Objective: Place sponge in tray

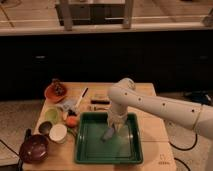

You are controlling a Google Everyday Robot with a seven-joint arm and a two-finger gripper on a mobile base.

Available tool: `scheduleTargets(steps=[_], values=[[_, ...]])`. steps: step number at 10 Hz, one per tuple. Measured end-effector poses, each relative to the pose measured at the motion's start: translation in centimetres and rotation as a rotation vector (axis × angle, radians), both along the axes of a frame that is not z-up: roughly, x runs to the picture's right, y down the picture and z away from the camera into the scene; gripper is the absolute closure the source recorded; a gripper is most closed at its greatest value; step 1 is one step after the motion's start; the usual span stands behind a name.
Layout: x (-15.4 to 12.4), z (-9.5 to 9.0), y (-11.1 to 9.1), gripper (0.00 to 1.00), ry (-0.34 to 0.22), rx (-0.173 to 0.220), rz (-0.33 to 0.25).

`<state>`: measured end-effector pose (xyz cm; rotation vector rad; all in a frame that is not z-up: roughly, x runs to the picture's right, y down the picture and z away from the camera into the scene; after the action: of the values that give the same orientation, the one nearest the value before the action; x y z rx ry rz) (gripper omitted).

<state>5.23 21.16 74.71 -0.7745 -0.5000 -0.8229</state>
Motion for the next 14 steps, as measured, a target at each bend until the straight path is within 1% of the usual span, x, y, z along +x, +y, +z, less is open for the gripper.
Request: scheduleTargets(steps=[8,10,14], values=[[0.34,0.15,0.04,0.99,-0.015,-0.002,-0.023],[0.36,0.21,0.03,0.99,-0.028,-0.001,-0.037],[0.54,0.25,0.03,0.99,-0.03,-0.002,-0.043]])
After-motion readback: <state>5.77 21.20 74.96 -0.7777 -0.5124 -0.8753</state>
